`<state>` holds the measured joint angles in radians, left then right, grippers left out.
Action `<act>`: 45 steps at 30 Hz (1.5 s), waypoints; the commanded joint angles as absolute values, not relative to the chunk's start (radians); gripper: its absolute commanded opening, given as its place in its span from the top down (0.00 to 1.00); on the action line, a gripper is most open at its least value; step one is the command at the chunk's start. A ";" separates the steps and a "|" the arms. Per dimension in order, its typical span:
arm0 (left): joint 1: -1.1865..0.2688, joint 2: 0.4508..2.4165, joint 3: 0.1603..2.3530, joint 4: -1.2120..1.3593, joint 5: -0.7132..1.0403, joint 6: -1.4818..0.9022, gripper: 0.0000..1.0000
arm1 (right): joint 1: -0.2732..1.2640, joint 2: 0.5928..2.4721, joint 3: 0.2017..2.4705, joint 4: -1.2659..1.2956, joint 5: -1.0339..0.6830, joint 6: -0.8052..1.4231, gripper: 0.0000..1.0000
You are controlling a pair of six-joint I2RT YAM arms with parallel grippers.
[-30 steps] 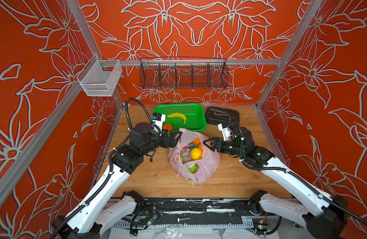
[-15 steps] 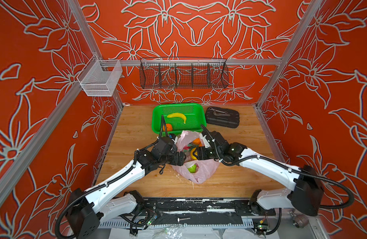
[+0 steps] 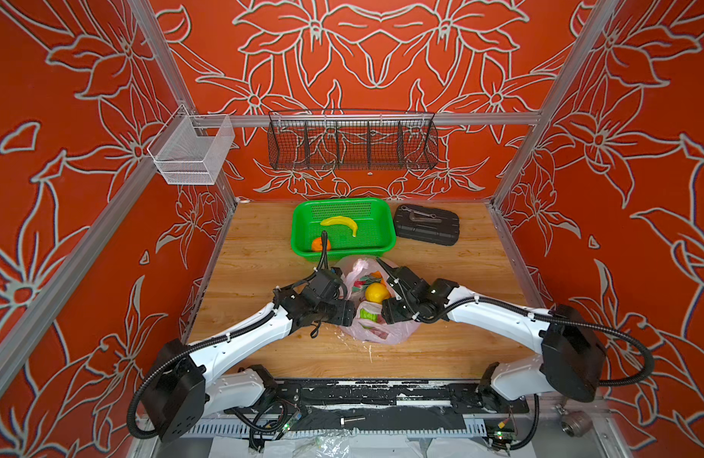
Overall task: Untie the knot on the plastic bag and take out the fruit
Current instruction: 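Return both grippers to the bag opening and hold it open, then grasp the yellow pear with the right gripper while the left holds the rim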
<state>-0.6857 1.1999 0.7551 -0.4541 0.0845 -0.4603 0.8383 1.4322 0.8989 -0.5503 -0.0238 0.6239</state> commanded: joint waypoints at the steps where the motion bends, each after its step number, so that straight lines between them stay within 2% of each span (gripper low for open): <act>1: -0.705 1.217 0.746 -0.434 0.102 -0.480 0.23 | 0.845 1.397 0.888 -0.614 0.017 0.646 0.27; 10: -0.724 1.220 0.741 -0.426 0.091 -0.492 0.25 | 0.854 1.356 0.964 -0.508 -0.044 0.651 0.24; 15: -0.727 1.215 0.738 -0.426 0.079 -0.495 0.24 | 0.858 1.380 0.995 -0.460 0.008 0.690 0.22; 21: -0.726 1.203 0.739 -0.432 0.066 -0.491 0.24 | 0.858 1.479 1.069 -0.510 0.113 0.872 0.20; 28: -0.729 1.189 0.730 -0.430 0.052 -0.489 0.24 | 0.892 1.628 1.197 -0.634 0.206 0.970 0.19; 37: -0.727 1.192 0.733 -0.428 0.051 -0.482 0.23 | 0.899 1.758 1.264 -0.645 0.265 0.999 0.06; 45: -0.729 1.180 0.722 -0.424 0.048 -0.484 0.22 | 0.899 1.798 1.203 -0.499 0.311 0.963 0.07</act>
